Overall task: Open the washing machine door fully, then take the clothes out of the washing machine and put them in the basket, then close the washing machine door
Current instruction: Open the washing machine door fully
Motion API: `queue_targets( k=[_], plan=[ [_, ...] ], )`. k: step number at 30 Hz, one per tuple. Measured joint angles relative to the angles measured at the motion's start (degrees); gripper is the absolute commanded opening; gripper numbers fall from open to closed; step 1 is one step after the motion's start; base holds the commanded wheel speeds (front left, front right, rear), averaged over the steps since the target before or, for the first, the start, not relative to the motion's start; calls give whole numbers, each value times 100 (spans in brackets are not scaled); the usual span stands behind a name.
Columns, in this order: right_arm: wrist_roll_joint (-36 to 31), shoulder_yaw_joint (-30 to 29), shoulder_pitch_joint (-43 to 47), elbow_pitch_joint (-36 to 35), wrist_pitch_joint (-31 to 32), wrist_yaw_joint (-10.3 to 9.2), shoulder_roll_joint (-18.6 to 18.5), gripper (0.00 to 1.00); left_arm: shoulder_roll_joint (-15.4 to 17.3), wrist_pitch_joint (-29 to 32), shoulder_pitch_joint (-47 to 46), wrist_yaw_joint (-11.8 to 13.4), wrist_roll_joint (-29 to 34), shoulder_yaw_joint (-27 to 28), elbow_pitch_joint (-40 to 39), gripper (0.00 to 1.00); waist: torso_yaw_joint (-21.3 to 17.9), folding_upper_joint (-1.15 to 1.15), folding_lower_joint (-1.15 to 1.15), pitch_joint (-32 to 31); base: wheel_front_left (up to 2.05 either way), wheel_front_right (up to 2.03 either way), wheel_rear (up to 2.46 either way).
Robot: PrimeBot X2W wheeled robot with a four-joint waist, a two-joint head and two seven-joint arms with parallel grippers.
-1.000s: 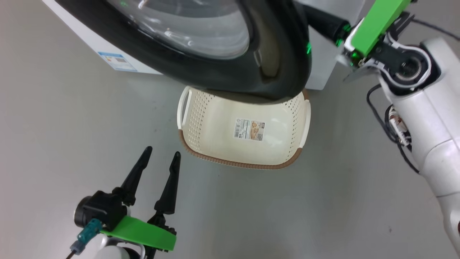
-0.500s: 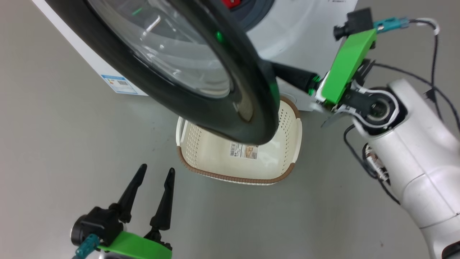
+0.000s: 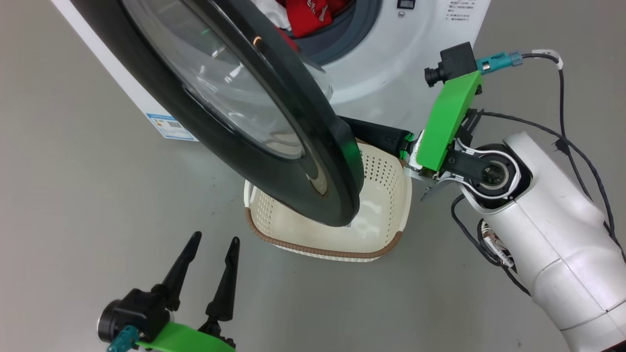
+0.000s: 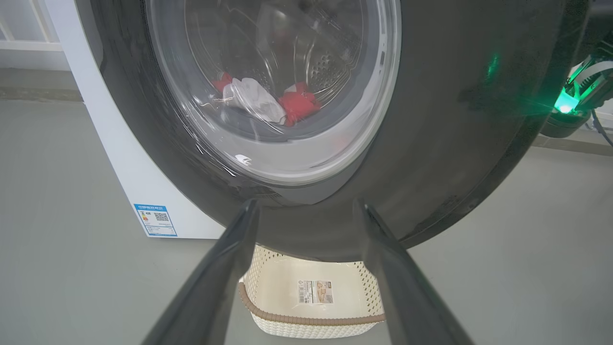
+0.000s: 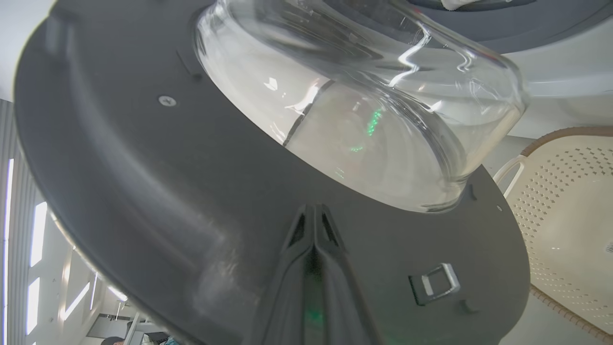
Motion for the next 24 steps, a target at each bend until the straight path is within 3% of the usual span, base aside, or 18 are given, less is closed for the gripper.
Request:
queue_targets(
  k=[1,2,3,5,24],
  plan=[
    [-45,-3,2,0,-53,0,-4,0,-2,0,0,0,0,0,0,100,2,0,0,2,0,0,0],
    [-110,-5,2,0,-122,0,-9,10,-3,0,0,0,0,2,-1,100,3,0,0,6,0,0,0],
    [-162,-5,2,0,-191,0,-14,45,-4,0,-1,0,0,5,-1,100,2,0,0,10,0,0,0],
    [-234,-5,4,4,-301,0,-32,98,-3,0,-1,0,0,11,-1,100,-7,0,0,10,0,0,0],
    [-205,-277,1385,115,-1207,0,-387,100,71,0,206,-1,2,148,80,100,-313,0,0,-382,0,0,0]
  ],
)
